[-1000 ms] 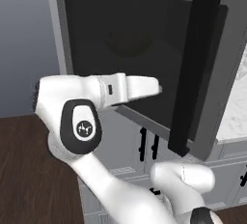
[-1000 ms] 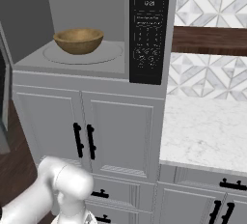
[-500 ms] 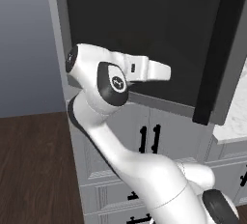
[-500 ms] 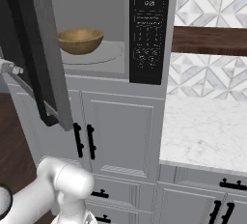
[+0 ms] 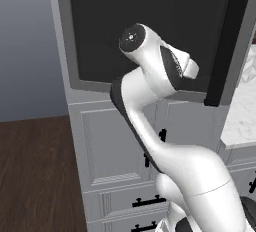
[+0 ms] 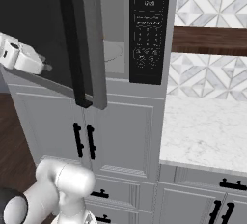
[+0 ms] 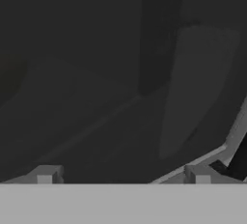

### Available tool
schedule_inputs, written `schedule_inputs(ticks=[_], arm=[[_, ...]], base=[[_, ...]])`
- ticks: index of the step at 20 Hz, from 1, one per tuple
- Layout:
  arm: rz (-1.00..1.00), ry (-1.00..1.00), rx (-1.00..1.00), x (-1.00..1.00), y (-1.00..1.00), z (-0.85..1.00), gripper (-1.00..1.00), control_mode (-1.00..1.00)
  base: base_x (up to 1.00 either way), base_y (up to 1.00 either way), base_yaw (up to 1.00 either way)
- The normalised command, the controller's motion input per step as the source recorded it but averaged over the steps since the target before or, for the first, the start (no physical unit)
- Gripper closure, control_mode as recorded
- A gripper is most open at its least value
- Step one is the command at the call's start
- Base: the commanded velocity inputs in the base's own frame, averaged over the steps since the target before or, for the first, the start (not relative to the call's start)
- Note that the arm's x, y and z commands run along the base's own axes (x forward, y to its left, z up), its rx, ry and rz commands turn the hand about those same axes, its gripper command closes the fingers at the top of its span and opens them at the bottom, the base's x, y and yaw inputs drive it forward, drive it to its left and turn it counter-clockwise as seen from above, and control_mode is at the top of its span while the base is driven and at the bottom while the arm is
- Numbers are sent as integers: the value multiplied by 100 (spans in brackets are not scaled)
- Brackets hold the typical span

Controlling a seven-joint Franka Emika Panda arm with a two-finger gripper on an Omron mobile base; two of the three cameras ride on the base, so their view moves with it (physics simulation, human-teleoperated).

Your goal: Open the microwave, place the bowl with waffle inside the microwave, then close the microwave door and turn it on.

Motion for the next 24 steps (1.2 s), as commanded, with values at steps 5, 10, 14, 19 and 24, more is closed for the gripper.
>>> schedule_inputs(ticks=[5,10,14,19,24], arm=[[33,-28,18,24,-34,0,-100,-100],[21,-11,4,47,-9,0,-100,-100],[16,-10,1,51,-4,0,-100,-100],[15,-10,2,51,-8,0,-100,-100],[16,-10,3,57,-14,0,-100,-100]], base=[[0,0,0],[0,0,0],[0,0,0],[0,0,0],[0,0,0]])
